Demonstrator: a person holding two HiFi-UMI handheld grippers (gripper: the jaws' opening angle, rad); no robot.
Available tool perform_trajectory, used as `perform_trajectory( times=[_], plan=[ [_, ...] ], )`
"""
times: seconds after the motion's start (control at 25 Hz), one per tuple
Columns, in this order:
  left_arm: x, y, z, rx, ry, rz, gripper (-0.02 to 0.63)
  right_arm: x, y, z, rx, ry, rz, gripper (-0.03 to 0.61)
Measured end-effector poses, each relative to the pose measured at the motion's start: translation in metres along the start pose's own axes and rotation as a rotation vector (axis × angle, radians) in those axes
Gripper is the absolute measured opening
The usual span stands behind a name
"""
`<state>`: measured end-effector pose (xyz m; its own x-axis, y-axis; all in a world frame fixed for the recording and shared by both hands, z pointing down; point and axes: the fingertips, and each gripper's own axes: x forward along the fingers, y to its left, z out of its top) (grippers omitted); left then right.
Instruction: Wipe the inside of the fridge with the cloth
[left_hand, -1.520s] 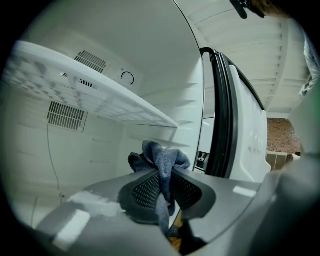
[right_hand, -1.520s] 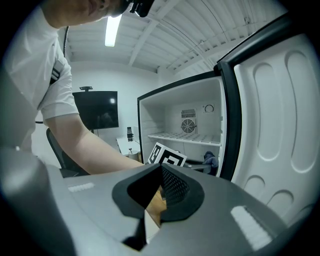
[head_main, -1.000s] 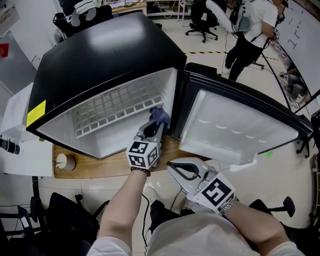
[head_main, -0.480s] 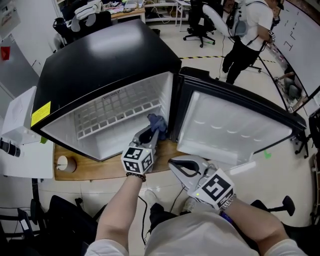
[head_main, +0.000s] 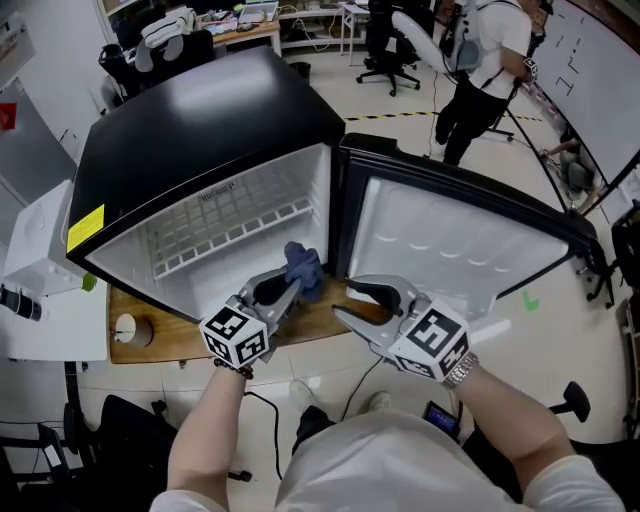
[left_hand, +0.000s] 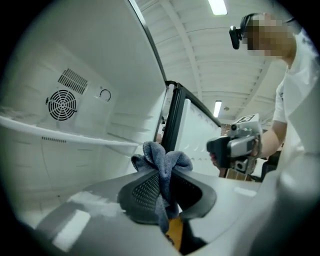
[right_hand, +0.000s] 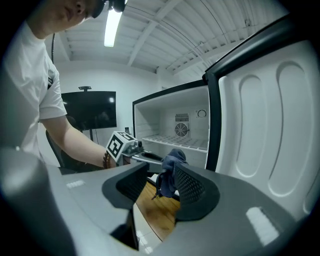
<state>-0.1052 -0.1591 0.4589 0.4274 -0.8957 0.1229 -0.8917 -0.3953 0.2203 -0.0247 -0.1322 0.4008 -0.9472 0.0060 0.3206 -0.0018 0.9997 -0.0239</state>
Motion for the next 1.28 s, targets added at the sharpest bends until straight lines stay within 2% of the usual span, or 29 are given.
perform_trajectory(
  times=[0.12, 0.28, 0.48, 0.64, 0.8, 0.96, 1.28],
  plan=[
    [-0.013, -0.023, 0.014, -0.019, 0.003, -0.121, 0.057, 0.001, -0.003, 0.003, -0.004, 0.011, 0.041, 0.249],
    [-0.027, -0.053, 0.032, -0.016, 0.015, -0.261, 0.057, 0.004, 0.005, 0.009, -0.012, 0.024, 0.143, 0.338],
    [-0.032, -0.093, 0.047, 0.015, 0.058, -0.423, 0.057, 0.002, 0.023, 0.014, -0.046, 0.059, 0.279, 0.356],
    [-0.028, -0.111, 0.050, 0.027, 0.081, -0.475, 0.057, -0.007, 0.035, 0.014, -0.076, 0.070, 0.358, 0.354],
    [-0.024, -0.117, 0.051, 0.012, 0.083, -0.488, 0.058, -0.014, 0.037, 0.011, -0.096, 0.074, 0.374, 0.319],
    [-0.019, -0.121, 0.052, 0.012, 0.082, -0.490, 0.060, -0.017, 0.031, 0.010, -0.110, 0.059, 0.339, 0.217],
    [-0.022, -0.115, 0.049, 0.018, 0.104, -0.491, 0.087, -0.011, 0.027, 0.008, -0.146, 0.045, 0.249, 0.123]
  ],
)
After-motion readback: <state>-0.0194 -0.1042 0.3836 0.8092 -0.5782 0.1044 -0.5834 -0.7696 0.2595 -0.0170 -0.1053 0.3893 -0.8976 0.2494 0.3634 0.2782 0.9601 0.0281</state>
